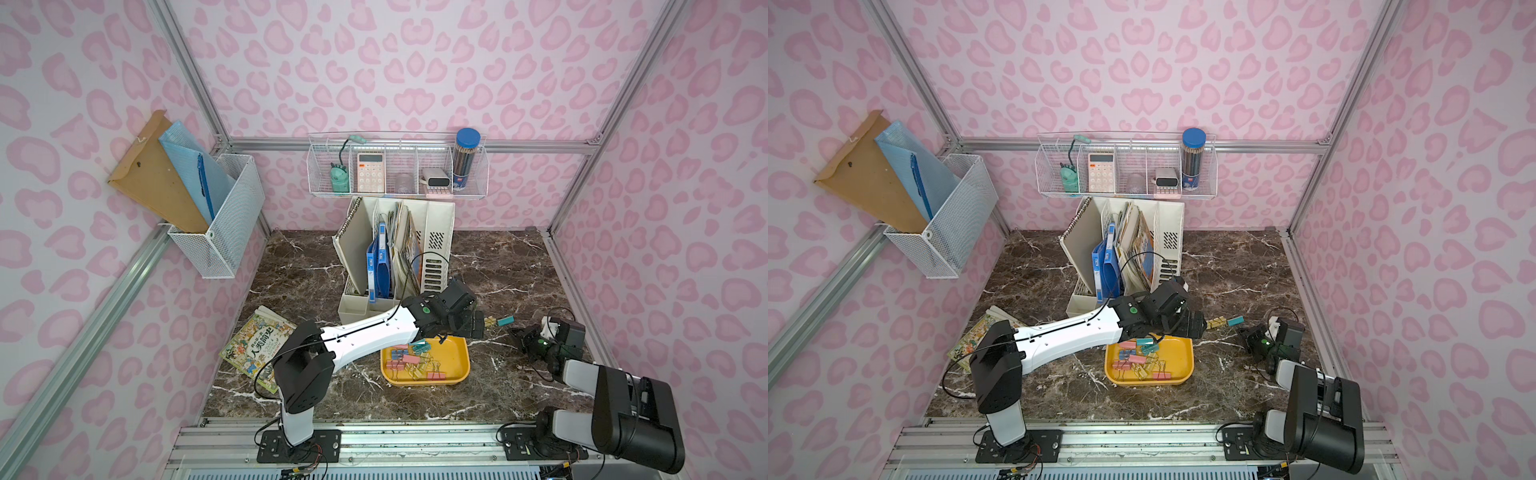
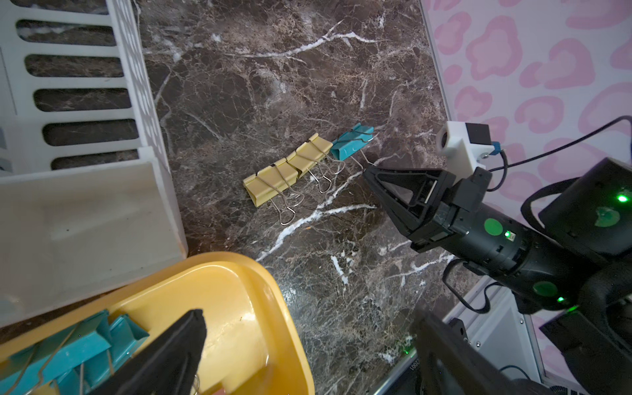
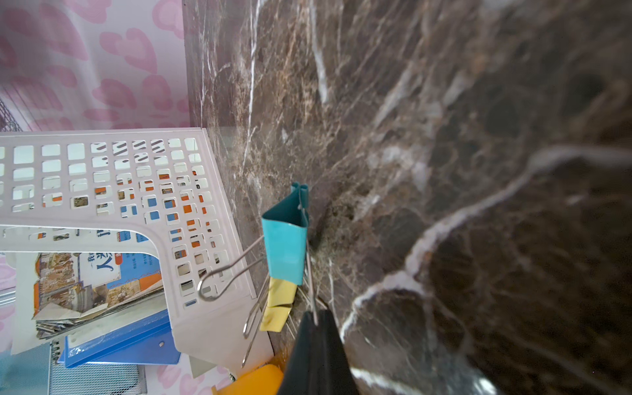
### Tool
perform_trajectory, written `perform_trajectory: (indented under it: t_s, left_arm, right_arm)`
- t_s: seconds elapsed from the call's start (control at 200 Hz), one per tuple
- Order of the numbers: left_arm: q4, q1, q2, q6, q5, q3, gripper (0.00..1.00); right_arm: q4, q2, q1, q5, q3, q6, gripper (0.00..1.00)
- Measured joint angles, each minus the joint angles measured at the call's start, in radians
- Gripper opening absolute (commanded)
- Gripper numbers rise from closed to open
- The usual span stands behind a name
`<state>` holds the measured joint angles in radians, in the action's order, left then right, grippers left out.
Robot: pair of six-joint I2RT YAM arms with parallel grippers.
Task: Take out the binder clips from the storage box
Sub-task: Place the binder clip at the center of the board.
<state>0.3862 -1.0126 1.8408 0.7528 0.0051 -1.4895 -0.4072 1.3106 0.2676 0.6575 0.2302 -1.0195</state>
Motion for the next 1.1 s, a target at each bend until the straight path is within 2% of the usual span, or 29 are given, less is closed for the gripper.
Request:
perform_trajectory:
  t_s: [0.1,0.23,0.64,0.89,1.03,1.1]
  left_arm:
    - [0.0,0.001,0.0,0.0,0.0,0.004,1.0]
    - [0.0,0.002,0.0,0.0,0.001,0.005,0.99]
    - [-0.005,0.004,-0.018,0.003,0.002,0.028,0.99]
    - [-0.019,0.004,-0.037,0.004,0.001,0.069,0.99]
    - [-0.027,0.003,-0.079,0.01,-0.02,0.113,0.96]
    - [-0.037,0.003,-0.106,0.024,-0.043,0.146,0.93]
  right_arm:
    - [-0.009,0.011,0.001,0.0,-0.001,0.0,0.1]
    - [-0.007,0.011,0.001,0.0,-0.001,0.004,0.21]
    - [0.113,-0.076,0.003,0.006,-0.01,0.089,0.28]
    - [0.289,-0.226,0.005,-0.004,-0.001,0.182,0.29]
    - [0.423,-0.386,-0.007,-0.027,0.043,0.24,0.28]
    - [0.492,-0.488,-0.051,-0.048,0.08,0.277,0.27]
